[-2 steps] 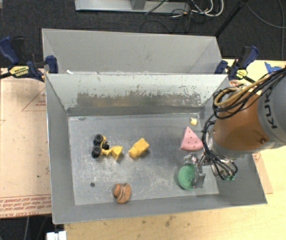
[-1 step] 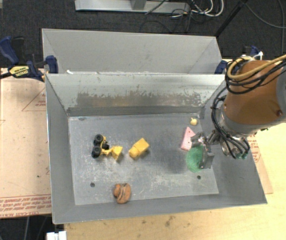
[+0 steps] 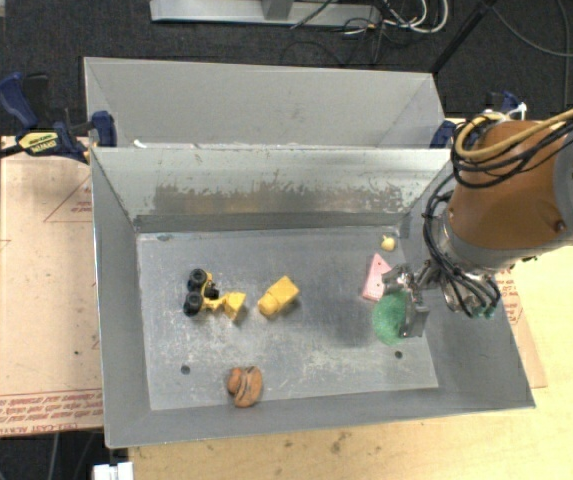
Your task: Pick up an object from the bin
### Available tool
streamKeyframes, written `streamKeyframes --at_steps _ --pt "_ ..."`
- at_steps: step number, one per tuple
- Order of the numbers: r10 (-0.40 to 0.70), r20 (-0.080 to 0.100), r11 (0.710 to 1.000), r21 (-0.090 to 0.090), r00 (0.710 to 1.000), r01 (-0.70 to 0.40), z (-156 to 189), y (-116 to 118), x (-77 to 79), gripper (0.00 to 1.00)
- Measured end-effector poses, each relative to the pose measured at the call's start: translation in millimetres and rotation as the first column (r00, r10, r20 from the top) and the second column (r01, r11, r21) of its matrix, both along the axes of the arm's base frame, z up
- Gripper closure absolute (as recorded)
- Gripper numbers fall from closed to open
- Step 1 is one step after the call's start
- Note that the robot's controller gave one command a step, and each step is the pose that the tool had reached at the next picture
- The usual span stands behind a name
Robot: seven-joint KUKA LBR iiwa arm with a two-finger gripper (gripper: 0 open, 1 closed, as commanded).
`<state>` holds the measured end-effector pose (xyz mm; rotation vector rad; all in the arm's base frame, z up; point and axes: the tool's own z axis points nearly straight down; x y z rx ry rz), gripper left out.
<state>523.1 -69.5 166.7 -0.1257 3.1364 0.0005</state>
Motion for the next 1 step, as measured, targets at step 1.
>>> streamKeyframes --at_steps 1 --pt "0.005 0.009 1.0 -0.004 1.0 -0.005 182.9 -48.2 8.5 1.0"
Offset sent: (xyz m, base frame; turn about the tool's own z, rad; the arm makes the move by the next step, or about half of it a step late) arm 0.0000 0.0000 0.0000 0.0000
